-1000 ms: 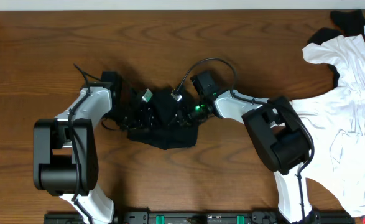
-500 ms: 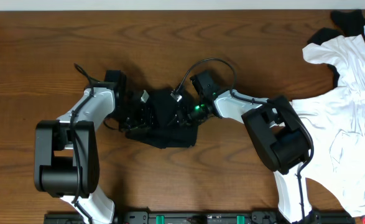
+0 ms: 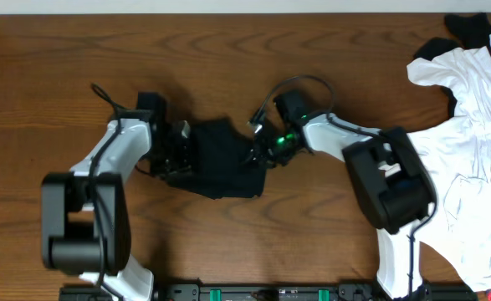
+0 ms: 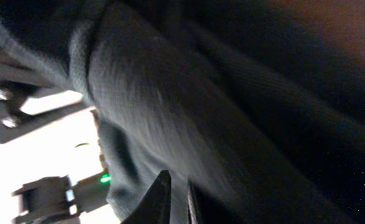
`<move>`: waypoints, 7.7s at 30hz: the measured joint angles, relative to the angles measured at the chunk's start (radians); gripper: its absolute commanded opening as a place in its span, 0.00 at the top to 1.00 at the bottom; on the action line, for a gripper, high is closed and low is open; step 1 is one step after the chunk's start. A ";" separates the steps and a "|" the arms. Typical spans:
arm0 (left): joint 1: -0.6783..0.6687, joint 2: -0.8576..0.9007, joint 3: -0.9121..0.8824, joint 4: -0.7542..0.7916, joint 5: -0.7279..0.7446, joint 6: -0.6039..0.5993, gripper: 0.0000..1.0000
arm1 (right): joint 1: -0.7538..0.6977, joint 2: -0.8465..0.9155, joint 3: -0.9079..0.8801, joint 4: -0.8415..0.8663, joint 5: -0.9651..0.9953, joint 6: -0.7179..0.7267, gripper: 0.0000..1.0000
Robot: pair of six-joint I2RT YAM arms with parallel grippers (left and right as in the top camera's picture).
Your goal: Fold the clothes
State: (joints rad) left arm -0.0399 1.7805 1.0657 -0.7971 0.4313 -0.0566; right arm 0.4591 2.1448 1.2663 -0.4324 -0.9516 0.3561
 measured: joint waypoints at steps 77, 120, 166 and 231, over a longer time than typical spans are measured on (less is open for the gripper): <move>0.995 0.112 0.033 0.464 0.163 -0.507 0.94 | -0.063 -0.680 -0.017 -0.563 0.585 -0.186 0.89; 1.012 0.105 0.046 0.296 0.163 -0.597 0.05 | -0.063 -0.680 -0.017 -0.578 0.610 -0.186 0.89; -0.068 -0.319 0.046 0.092 -0.232 -0.156 0.02 | -0.063 -0.650 -0.018 -0.408 0.753 -0.216 0.01; -0.238 -1.606 -0.137 -0.094 -0.570 -0.153 0.02 | -0.160 -1.627 -0.311 -0.671 1.398 -0.003 0.01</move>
State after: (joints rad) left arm -0.2779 0.1749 0.9287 -0.8909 -0.1387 -0.2092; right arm 0.2989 0.5179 0.9558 -1.1030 0.4469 0.3534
